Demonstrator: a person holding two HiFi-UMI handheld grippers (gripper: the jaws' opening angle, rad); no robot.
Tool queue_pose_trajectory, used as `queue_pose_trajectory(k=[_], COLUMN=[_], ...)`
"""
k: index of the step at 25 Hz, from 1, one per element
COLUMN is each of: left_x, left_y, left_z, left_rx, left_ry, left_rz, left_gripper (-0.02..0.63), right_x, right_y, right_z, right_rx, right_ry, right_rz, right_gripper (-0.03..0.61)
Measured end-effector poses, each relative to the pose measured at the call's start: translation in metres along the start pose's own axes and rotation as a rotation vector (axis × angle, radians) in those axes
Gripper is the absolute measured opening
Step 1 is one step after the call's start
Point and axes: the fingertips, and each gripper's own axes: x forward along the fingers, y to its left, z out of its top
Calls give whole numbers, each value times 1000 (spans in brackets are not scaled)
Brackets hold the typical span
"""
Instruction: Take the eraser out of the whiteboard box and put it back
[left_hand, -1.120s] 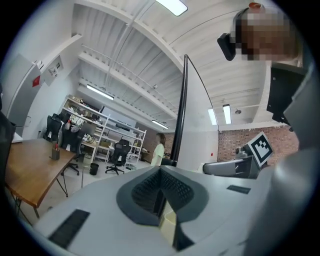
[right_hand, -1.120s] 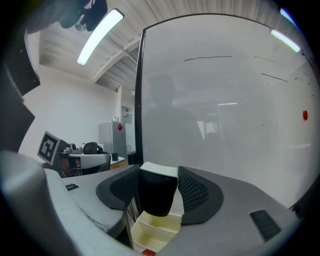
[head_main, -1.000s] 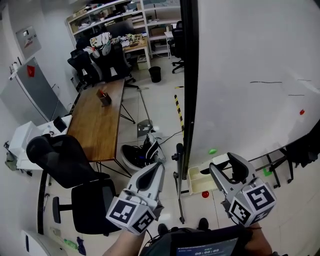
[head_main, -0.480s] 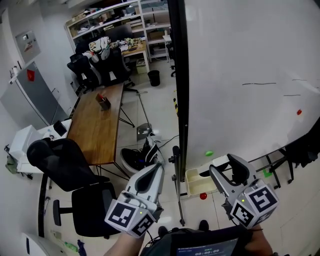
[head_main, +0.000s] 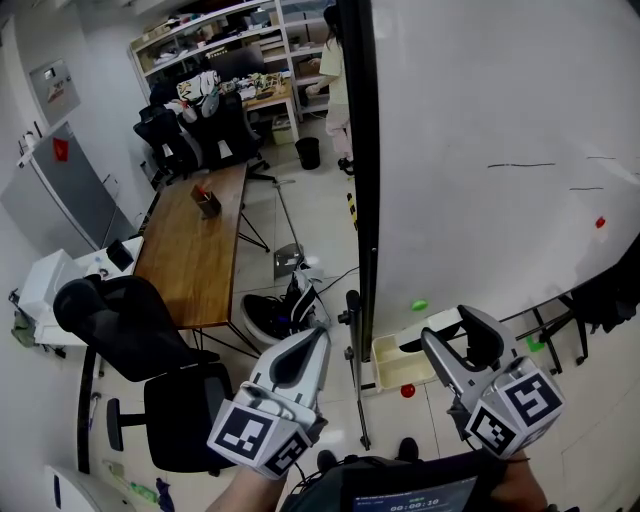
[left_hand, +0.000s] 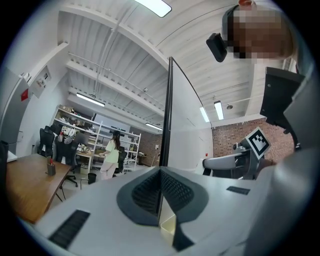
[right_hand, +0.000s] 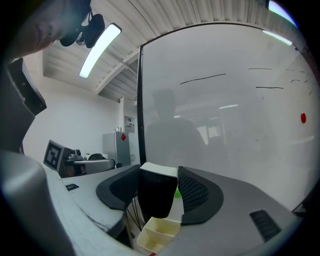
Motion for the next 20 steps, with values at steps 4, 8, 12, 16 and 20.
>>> queue_pose_trajectory(k=[4, 8, 12, 16, 20], left_x=[-3, -7, -8, -7, -6], left_y=[1, 1, -6, -10, -8], left_z=[4, 6, 9, 10, 8], left_rx=[-2, -3, -58, -42, -52], left_ry=[-1, -8, -29, -37, -38], left_rz=[1, 2, -29, -22, -8], left_gripper=[20, 20, 22, 23, 23], right_x=[-1, -3, -7, -10, -11], right_y=[4, 7, 7, 4, 3], right_z=[2, 2, 4, 3, 2], right_rx=[-1, 0, 6, 10, 10], right_ry=[-3, -5, -9, -8, -6], right_rz=[2, 5, 7, 4, 3], right_gripper=[273, 273, 273, 273, 273])
